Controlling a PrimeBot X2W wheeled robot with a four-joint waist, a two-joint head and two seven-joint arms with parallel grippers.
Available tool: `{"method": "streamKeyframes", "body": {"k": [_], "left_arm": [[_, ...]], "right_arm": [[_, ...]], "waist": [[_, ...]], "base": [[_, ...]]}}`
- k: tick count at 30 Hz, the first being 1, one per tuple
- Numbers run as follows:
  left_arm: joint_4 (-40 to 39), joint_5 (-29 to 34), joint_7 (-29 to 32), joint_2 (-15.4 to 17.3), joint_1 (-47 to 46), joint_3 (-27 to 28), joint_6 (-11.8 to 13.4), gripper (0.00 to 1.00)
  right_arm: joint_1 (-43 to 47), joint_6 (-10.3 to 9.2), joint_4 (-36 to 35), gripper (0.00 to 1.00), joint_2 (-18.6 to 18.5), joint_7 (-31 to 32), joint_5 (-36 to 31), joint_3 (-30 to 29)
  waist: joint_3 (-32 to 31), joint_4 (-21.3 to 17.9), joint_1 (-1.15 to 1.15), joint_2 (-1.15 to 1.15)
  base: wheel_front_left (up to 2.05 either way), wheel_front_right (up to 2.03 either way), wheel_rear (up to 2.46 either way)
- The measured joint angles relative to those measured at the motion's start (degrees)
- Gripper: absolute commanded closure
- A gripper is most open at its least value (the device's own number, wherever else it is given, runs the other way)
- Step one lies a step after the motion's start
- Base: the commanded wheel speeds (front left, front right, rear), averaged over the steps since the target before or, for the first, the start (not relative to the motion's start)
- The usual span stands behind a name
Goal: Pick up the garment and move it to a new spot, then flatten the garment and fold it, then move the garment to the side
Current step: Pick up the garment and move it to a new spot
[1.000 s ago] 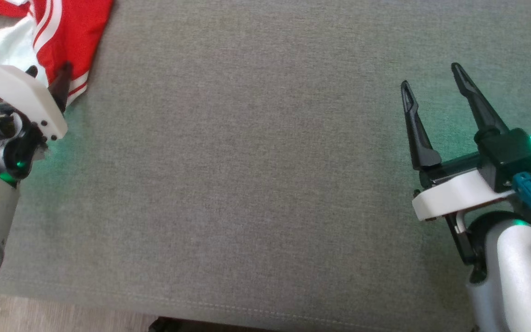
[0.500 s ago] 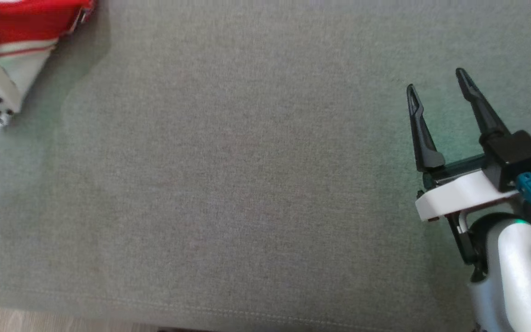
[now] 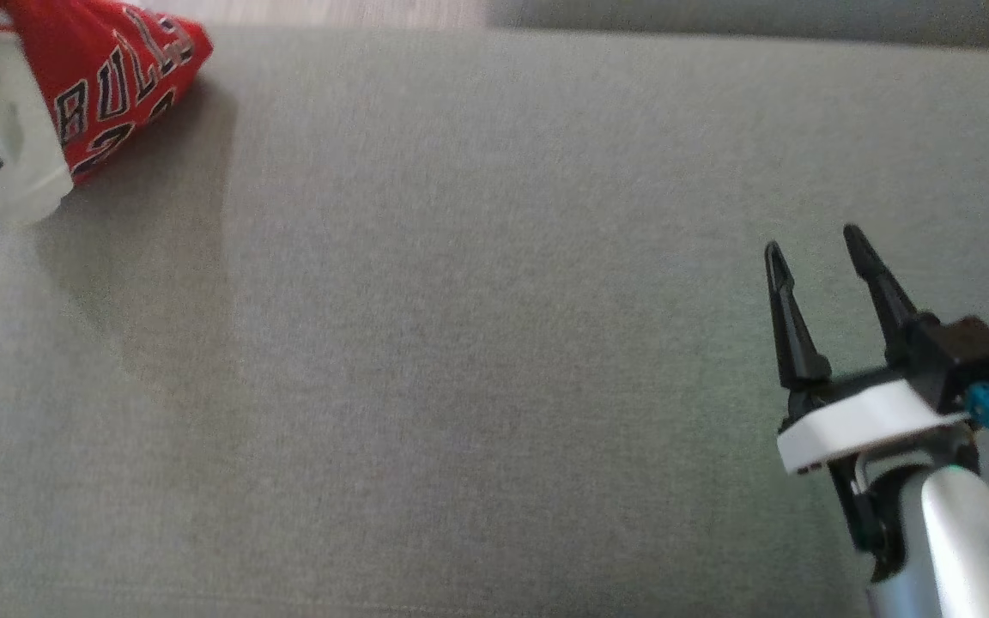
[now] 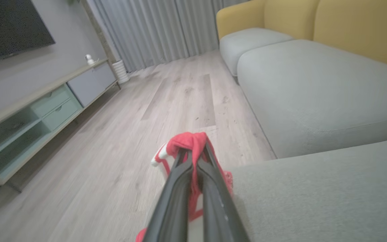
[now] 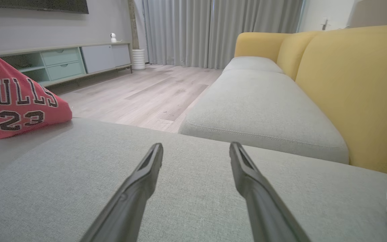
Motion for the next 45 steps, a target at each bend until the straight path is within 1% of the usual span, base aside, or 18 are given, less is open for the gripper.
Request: {"method": "streamKeyframes", "body": {"k": [4,6,9,12,14,16,21,25,28,34,36,39,40,41,42,43,45], "left_arm": [[-3.9,1.7,0.8,-0.2,-2.1,-2.4,-1.0,1.00],[-5.6,1.8,1.0,-1.0,-2.9,-3.1,-1.3,1.00],[-8.5,1.8,1.0,-3.1,-4.6,-3.7,-1.3,1.00],[-11.3,0.9,1.3,-6.5,-7.0,-3.8,-1.1,1.00],[-13.0,0.2,1.4,-8.5,-8.2,-3.8,-0.5,1.00],[-13.9,-0.7,1.5,-9.8,-8.9,-3.5,0.4,1.00],[-14.4,-2.9,1.5,-11.7,-8.4,-2.4,3.1,1.00],[-14.3,-4.5,1.4,-12.0,-4.9,-1.5,4.9,1.00],[-12.8,-6.0,-0.2,-11.4,1.7,-0.7,6.4,1.00],[-5.8,-7.6,-3.4,-8.7,16.1,-0.4,8.2,1.00],[-3.2,-7.9,-4.8,-7.8,19.0,-0.1,8.7,1.00],[0.0,-9.5,-7.0,-7.8,21.1,1.5,9.2,1.00],[0.0,-9.5,-7.0,-7.8,21.1,1.5,9.2,0.95],[0.8,-9.9,-7.5,-7.9,21.3,1.7,9.1,0.76],[1.4,-10.0,-8.2,-8.2,21.4,1.8,9.1,0.36],[2.1,-10.0,-8.7,-8.4,21.4,1.9,9.0,0.00],[2.8,-10.0,-9.4,-9.3,21.4,1.9,8.4,0.00]], "right_arm": [[2.0,0.00,2.1,0.00,0.3,-1.6,1.9,-0.4],[3.3,0.00,2.9,0.00,0.4,-2.1,2.7,-0.7],[4.9,0.00,3.8,0.00,0.4,-2.7,3.6,-0.9],[5.6,0.00,4.1,0.00,0.5,-3.2,4.0,-1.3],[5.8,0.00,4.2,0.00,0.5,-3.3,4.0,-1.4],[6.2,0.00,4.2,0.00,0.5,-3.5,4.0,-1.5],[6.3,0.00,4.2,0.00,0.5,-3.6,4.0,-1.5],[6.1,0.00,3.8,0.00,0.5,-3.8,4.5,-1.5],[5.9,0.00,3.7,0.00,0.5,-3.9,4.5,-1.5],[3.3,0.00,3.7,0.00,0.5,-4.4,4.5,-1.4],[2.3,0.00,3.7,0.00,0.5,-4.4,4.5,-1.4],[1.6,0.00,3.8,0.00,0.5,-4.5,4.4,-1.4],[1.6,0.00,3.8,0.00,0.5,-4.5,4.4,-1.4],[1.4,0.00,3.8,0.00,0.5,-4.5,4.4,-1.4],[1.3,0.00,3.8,0.00,0.5,-4.6,4.3,-1.4],[1.3,0.00,3.9,0.00,0.5,-4.8,4.2,-1.4],[1.3,0.00,4.0,0.00,0.5,-4.9,3.9,-1.5]], "waist": [[-4.4,-1.6,0.00,0.00],[-6.4,-2.7,-0.01,0.00],[-8.7,-5.0,-0.01,0.00],[-10.1,-7.7,0.01,0.00],[-10.9,-9.4,0.01,0.00],[-11.3,-11.0,0.00,0.00],[-10.8,-13.9,0.00,0.00],[-8.2,-14.5,0.02,0.00],[-5.7,-14.8,0.03,0.00],[-0.8,-15.2,0.03,0.00],[0.5,-15.4,0.03,0.00],[2.2,-15.5,0.03,0.00],[2.2,-15.5,0.03,0.00],[2.6,-15.5,0.03,0.00],[3.0,-15.4,0.03,0.00],[3.2,-15.3,0.03,0.00],[3.4,-14.8,0.02,0.00]], "base": [[0.00,0.00,0.00],[0.00,0.00,0.00],[0.00,0.00,0.00],[0.00,0.00,0.00],[0.00,0.00,0.00],[0.00,0.00,0.00],[0.00,0.00,0.00],[0.00,0.00,0.00],[0.00,0.00,0.00],[0.00,0.00,0.00],[0.00,0.00,0.00],[0.00,0.00,0.00],[0.00,0.00,0.00],[0.00,0.00,0.00],[0.00,0.00,0.00],[0.00,0.00,0.00],[0.00,0.00,0.00]]}}
